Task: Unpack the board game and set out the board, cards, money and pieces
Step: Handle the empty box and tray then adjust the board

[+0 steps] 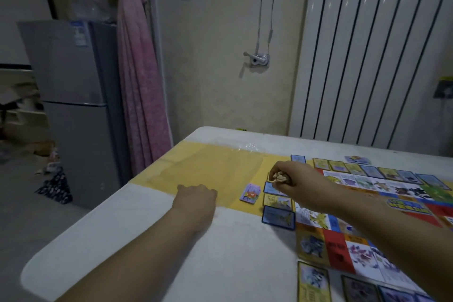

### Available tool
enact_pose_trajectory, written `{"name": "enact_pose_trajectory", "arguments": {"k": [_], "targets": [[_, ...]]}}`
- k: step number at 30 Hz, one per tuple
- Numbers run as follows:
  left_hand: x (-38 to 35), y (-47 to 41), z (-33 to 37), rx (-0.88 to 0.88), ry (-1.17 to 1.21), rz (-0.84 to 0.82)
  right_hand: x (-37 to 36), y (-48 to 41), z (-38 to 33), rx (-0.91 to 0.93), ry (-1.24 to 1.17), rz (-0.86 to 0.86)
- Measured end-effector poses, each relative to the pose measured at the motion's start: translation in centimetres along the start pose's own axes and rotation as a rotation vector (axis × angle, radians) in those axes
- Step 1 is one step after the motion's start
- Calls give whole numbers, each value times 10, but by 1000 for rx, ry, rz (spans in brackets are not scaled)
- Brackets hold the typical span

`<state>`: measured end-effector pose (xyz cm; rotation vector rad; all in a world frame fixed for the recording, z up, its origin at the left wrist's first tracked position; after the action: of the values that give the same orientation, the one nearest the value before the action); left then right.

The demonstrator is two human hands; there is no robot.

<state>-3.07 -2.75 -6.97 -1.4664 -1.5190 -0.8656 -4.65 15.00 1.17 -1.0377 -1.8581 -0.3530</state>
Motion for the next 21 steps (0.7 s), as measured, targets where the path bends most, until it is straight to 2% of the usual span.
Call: {"name": "enact_pose_trajectory", "arguments": {"k": [2,6,10,13,15,18,21], "targets": [[5,-4,-7,61,34,25,3,-1,-3,9,6,15],[28,4,-50,210,288,128,15,-3,-13,26,27,53],[77,48,-102,244,653,395,32,-1,-32,21,15,124],[114,94,-133,251,807,577,44,0,-44,-2,-30,224],[128,119,-150,256,870,630,54,0,-52,-13,-132,310],[137,142,-166,217,906,647,74,3,-63,-24,-419,453],[145,164,-179,192,944,668,99,5,-75,1,-553,545]]}}
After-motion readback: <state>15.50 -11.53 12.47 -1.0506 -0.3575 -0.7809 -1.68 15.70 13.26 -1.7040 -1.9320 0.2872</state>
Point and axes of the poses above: each hand's wrist, its own y-axis away from the middle knuckle, its own x-axis out of the back of the hand, z = x × y, the point moved 10 cm from there along -y, towards the middle knuckle, and after that the axes turned 10 degrees about -y, right-handed, at the moved point
